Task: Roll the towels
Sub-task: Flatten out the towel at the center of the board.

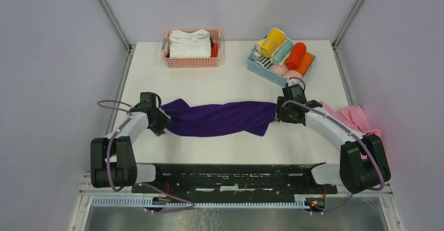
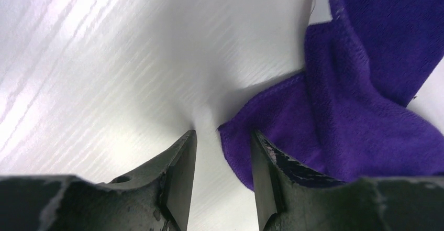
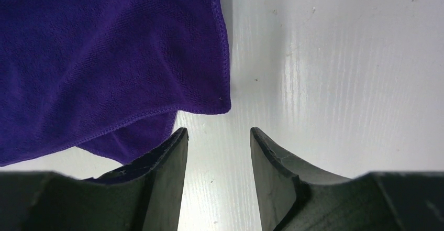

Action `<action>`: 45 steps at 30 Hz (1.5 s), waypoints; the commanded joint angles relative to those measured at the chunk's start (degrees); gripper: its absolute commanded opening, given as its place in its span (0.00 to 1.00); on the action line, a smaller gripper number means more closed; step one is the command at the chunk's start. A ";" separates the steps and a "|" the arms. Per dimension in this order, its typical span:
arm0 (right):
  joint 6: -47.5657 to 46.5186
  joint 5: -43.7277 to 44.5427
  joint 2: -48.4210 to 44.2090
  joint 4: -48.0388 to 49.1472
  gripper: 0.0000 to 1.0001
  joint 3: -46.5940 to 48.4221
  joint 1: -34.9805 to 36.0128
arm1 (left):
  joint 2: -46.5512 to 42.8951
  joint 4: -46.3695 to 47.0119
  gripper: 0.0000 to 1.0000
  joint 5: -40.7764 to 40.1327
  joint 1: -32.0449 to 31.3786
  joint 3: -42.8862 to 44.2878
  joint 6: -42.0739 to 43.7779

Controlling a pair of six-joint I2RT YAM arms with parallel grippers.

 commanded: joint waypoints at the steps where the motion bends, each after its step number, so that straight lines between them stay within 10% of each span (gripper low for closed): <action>1: -0.96 -0.72 -2.06 2.70 0.55 -0.48 -0.54 | 2.59 1.87 0.47 -0.79 0.18 1.94 2.56; 17: 1.19 -2.36 4.95 6.16 0.51 0.77 -3.27 | -2.10 0.50 0.03 -2.17 0.20 2.20 3.42; 45: -0.65 -0.92 20.71 -0.10 0.33 6.93 -2.95 | -7.44 -4.38 0.03 -2.44 0.20 6.88 9.12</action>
